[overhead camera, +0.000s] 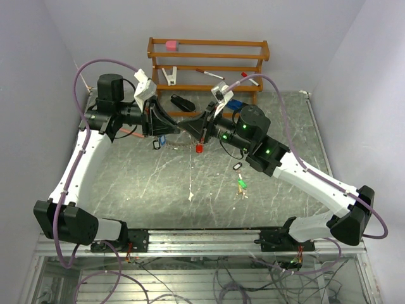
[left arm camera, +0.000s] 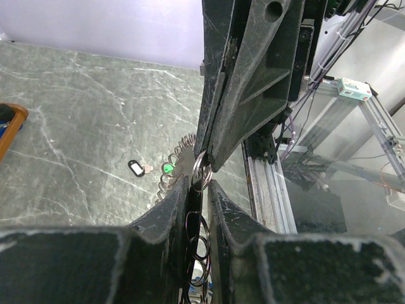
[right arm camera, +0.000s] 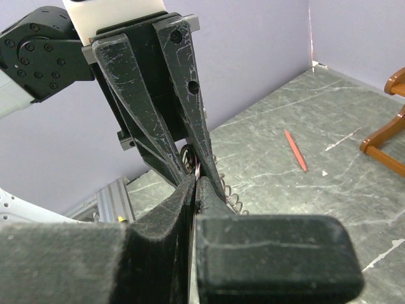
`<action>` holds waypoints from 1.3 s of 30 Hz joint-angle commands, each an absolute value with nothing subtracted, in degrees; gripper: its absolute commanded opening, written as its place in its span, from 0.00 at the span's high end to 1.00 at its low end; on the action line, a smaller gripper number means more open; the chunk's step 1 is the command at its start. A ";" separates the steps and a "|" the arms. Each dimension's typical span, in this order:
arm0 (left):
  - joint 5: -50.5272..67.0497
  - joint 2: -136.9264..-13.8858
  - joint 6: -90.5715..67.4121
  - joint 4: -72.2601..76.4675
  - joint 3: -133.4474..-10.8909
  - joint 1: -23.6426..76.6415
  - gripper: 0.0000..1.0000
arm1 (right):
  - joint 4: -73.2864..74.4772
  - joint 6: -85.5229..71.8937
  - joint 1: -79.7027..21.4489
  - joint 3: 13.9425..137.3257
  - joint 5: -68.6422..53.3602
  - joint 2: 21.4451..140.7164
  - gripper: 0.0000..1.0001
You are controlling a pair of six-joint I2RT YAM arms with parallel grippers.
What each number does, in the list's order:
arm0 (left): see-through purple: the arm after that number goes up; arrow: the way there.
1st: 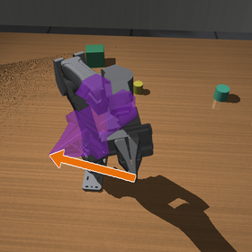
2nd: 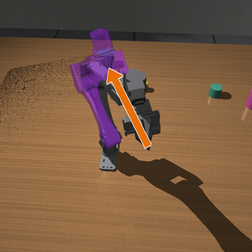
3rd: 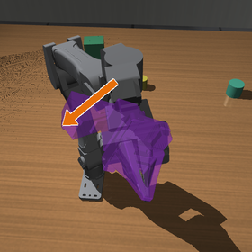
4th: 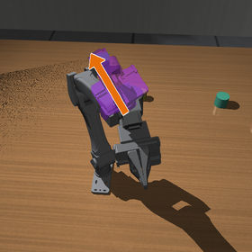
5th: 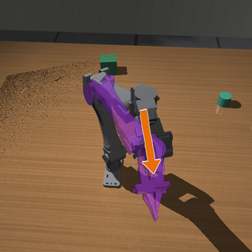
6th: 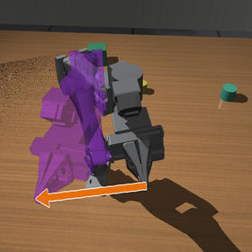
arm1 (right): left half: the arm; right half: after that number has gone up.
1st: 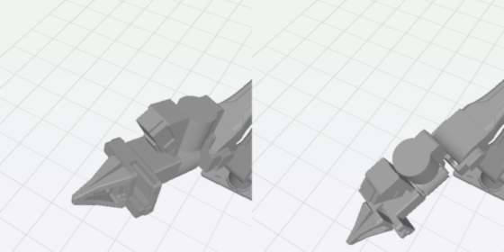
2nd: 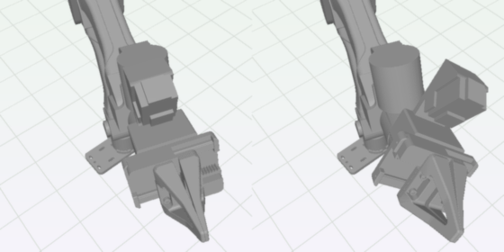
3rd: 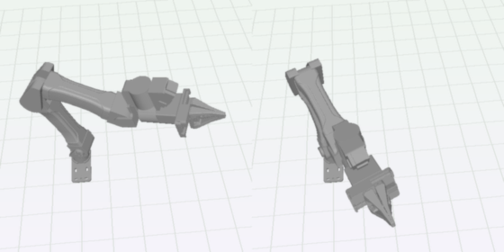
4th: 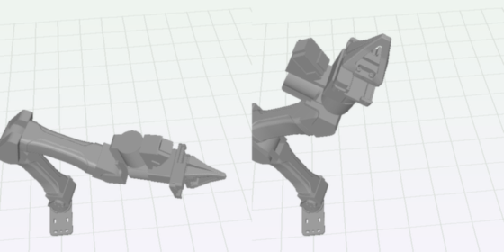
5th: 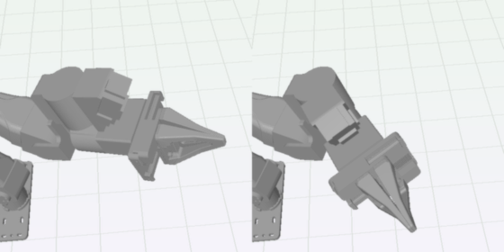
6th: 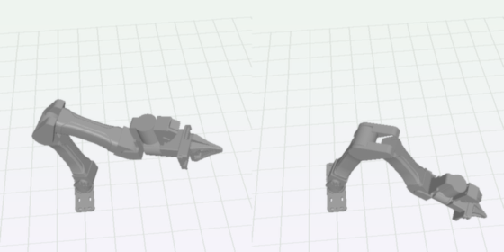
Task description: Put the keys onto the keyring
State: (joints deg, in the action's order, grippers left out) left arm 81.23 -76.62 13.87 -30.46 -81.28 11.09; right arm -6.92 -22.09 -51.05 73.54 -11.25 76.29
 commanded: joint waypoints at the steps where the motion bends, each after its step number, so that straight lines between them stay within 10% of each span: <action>1: 84.64 -76.43 16.25 -31.55 -83.84 11.60 0.77 | -6.94 -21.98 -50.63 72.82 -11.52 76.25 1.00; 13: 84.99 -77.16 17.38 -33.00 -86.08 11.60 0.93 | -5.92 -21.77 -50.54 70.75 -11.51 75.86 1.00; 35: 82.90 -77.52 18.52 -33.64 -86.13 11.60 0.93 | -7.86 -21.69 -50.36 68.43 -10.47 73.78 1.00; 39: 81.75 -77.09 14.15 -28.94 -84.21 11.60 0.80 | -8.18 -21.05 -50.35 69.75 -10.93 74.03 1.00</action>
State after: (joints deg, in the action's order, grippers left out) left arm 81.10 -77.82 16.67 -34.96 -83.57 11.35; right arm -9.19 -22.04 -50.68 69.67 -10.94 74.63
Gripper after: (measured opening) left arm 0.242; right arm 0.007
